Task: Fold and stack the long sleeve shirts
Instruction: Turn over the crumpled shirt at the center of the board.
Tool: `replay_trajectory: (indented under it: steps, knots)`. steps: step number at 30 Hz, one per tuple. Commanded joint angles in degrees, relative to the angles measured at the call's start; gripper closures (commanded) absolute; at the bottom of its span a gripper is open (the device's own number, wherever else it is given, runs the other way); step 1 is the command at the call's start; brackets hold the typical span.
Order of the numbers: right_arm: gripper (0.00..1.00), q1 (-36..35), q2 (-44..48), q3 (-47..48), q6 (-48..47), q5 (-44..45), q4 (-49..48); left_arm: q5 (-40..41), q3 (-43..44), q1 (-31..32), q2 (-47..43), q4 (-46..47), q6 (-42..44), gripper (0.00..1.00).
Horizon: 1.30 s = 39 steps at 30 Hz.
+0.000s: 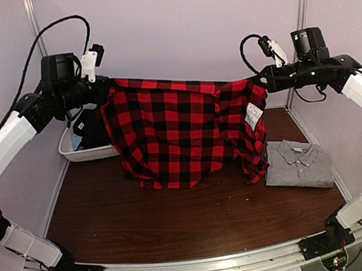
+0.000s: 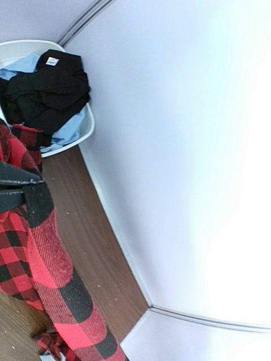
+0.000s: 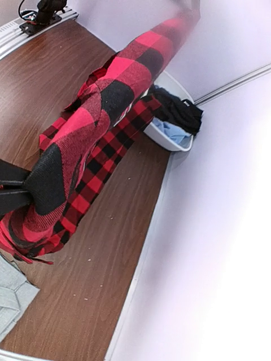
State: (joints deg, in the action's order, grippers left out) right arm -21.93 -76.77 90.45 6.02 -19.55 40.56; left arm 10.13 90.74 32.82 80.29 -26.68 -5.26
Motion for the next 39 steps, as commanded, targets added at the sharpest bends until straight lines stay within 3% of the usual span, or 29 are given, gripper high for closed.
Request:
replay_trajectory:
  steps: [1, 12, 19, 26, 34, 39]
  knots:
    - [1.0, -0.96, 1.87, 7.75, -0.8, -3.76, 4.87, -4.68, 8.61, -0.12, -2.0, -0.84, -0.05, 1.0]
    - [1.0, -1.8, 12.08, 18.47, 7.21, -17.91, 6.35, -24.64, 14.86, -0.03, -15.29, -3.84, -8.57, 1.0]
    - [1.0, -1.75, 16.25, 24.29, 11.29, -21.99, 7.71, -31.34, 15.13, -0.03, -21.79, -4.44, -13.17, 1.0]
    - [1.0, -1.8, 16.22, 31.53, 14.85, -23.26, 6.5, -32.06, 18.88, -0.03, -23.24, -4.35, -14.05, 1.0]
    - [1.0, -1.79, 15.14, 31.84, 15.04, -20.28, 5.67, -27.87, 20.76, -0.03, -20.7, -4.7, -12.54, 1.0]
    - [1.0, -1.8, 12.36, 32.0, 12.74, -12.54, 9.46, -14.83, 22.77, -0.03, -16.61, -8.22, -11.0, 1.0]
